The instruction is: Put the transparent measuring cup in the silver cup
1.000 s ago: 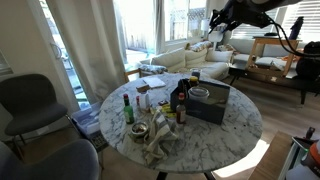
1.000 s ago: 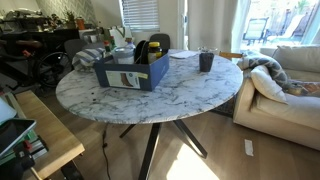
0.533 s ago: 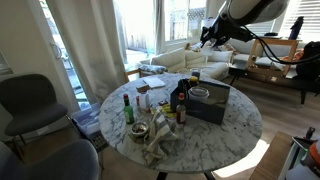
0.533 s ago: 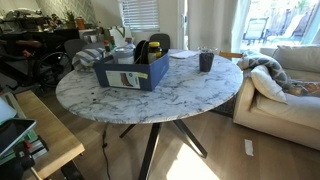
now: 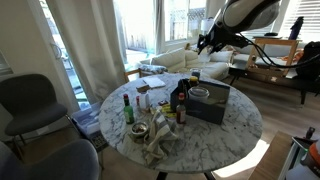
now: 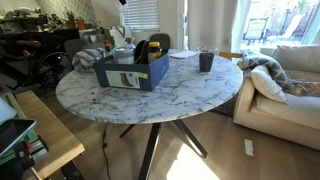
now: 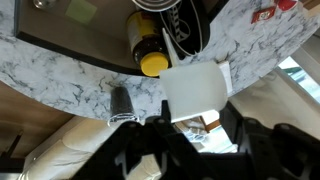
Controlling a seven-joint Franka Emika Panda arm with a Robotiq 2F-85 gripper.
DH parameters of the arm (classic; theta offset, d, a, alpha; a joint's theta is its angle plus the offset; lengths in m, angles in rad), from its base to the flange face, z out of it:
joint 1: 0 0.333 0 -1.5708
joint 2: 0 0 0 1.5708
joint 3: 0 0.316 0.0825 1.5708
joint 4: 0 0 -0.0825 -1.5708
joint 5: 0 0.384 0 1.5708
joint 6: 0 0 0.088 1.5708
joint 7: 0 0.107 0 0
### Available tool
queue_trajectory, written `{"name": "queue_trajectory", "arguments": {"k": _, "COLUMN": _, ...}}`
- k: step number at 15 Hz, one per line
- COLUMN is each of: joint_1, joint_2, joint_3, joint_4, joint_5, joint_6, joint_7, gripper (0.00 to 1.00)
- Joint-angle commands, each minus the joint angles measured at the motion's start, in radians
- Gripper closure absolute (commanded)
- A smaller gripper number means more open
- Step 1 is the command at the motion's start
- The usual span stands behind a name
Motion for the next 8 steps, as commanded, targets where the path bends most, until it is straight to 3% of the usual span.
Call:
{"name": "queue_trajectory", "arguments": {"k": 1, "joint_1": 0.010, "joint_2": 0.084, "joint_3": -0.010, "joint_4": 0.005, "joint_5": 0.015, "joint_6": 0.063, "joint_7": 0.013, "gripper": 0.73}}
{"name": "queue_trajectory", "arguments": {"k": 5, "joint_1": 0.018, "joint_2": 0.211, "joint_3": -0.022, "joint_4": 0.008, "joint_5": 0.042, "joint_6": 0.180, "joint_7": 0.017, "gripper": 0.73}}
{"name": "queue_trajectory", "arguments": {"k": 8, "joint_1": 0.090, "joint_2": 0.286, "joint_3": -0.055, "joint_4": 0.019, "joint_5": 0.124, "joint_6": 0.171, "joint_7": -0.022, "gripper": 0.73}}
